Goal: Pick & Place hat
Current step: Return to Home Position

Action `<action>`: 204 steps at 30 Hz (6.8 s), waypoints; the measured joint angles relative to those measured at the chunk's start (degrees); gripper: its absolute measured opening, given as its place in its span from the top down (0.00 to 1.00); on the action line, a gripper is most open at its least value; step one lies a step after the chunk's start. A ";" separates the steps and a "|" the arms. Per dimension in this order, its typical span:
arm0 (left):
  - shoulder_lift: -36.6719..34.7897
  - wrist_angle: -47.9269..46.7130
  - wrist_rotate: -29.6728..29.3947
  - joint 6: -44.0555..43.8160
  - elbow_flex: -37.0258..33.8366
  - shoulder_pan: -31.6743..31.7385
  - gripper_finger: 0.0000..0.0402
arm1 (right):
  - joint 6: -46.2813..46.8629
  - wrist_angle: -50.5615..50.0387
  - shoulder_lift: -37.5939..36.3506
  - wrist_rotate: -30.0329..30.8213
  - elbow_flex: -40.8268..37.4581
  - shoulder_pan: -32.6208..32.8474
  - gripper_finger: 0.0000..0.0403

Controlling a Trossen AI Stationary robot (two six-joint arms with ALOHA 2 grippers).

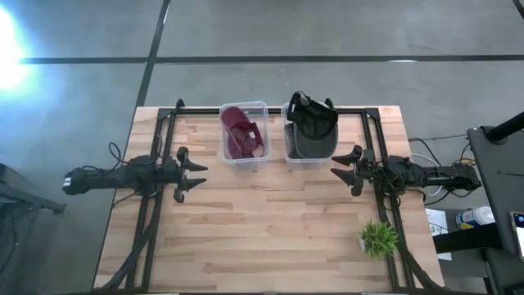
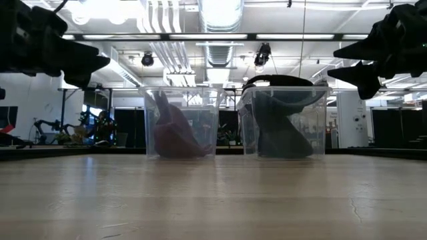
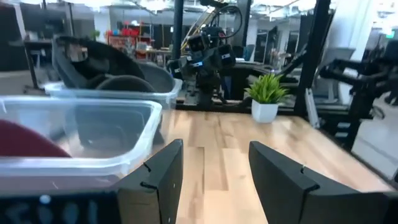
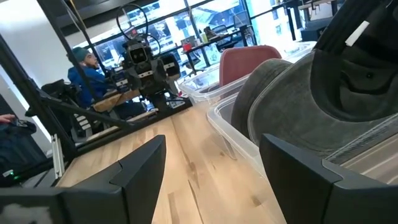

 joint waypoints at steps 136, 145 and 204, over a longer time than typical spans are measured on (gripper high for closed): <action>1.22 1.18 0.00 -3.49 0.20 0.07 0.56 | -16.50 1.36 -2.56 -22.10 -0.33 2.99 0.38; 1.22 1.18 0.00 -3.49 0.20 0.04 0.56 | -16.46 1.33 -2.56 -22.10 -0.33 2.99 0.37; 1.22 1.22 -0.01 -3.49 0.20 0.02 0.56 | -16.49 1.36 -2.58 -22.10 -0.33 2.99 0.38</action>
